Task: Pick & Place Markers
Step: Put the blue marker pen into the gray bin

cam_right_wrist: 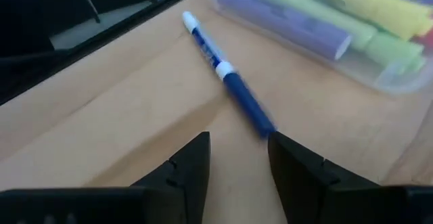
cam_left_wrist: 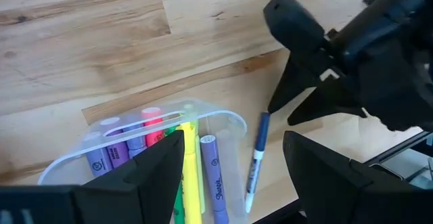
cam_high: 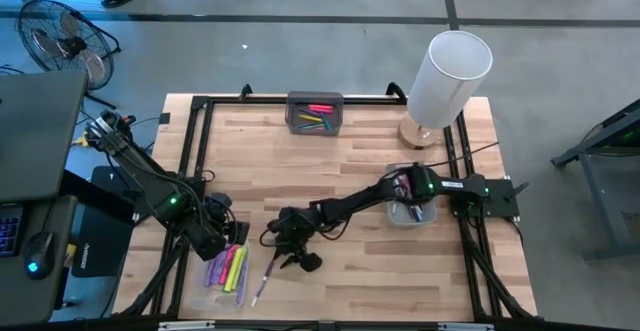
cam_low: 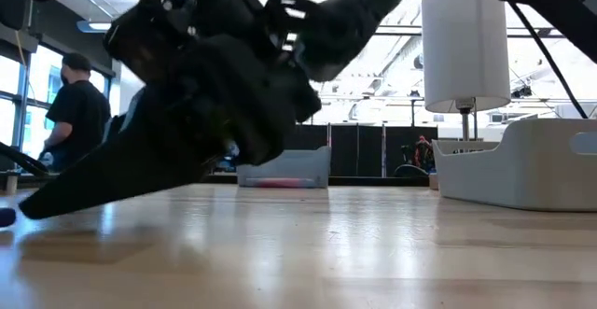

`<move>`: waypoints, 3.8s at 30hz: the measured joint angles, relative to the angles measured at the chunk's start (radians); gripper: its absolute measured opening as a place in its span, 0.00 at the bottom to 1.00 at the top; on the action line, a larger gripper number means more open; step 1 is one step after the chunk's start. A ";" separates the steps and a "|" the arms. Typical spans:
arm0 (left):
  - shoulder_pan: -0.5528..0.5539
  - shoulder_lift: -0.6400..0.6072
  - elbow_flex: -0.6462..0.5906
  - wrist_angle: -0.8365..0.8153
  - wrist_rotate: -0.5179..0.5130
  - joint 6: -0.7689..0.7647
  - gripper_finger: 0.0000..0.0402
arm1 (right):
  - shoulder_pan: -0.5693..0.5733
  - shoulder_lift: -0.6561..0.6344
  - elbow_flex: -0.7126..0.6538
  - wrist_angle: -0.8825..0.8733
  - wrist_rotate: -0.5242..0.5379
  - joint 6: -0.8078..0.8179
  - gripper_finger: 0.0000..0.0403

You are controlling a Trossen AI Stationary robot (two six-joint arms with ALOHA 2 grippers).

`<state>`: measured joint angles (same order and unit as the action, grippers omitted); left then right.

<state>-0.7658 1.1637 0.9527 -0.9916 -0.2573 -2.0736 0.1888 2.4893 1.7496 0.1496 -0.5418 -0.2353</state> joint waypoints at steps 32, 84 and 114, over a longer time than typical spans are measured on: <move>0.000 0.000 0.000 0.061 -0.026 0.000 0.62 | 0.092 -0.008 0.007 -0.160 0.077 -0.175 0.10; 0.000 -0.002 0.000 0.154 -0.053 0.425 0.62 | 0.378 -0.846 -0.399 -1.645 1.026 1.996 0.07; 0.381 -0.001 0.000 0.260 -0.151 0.682 0.62 | 0.380 -1.577 -0.856 -1.326 1.271 1.558 0.21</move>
<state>-0.3845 1.1631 0.9527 -0.7319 -0.4088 -1.3917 0.5690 0.9123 0.8940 -1.1767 0.7290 1.3227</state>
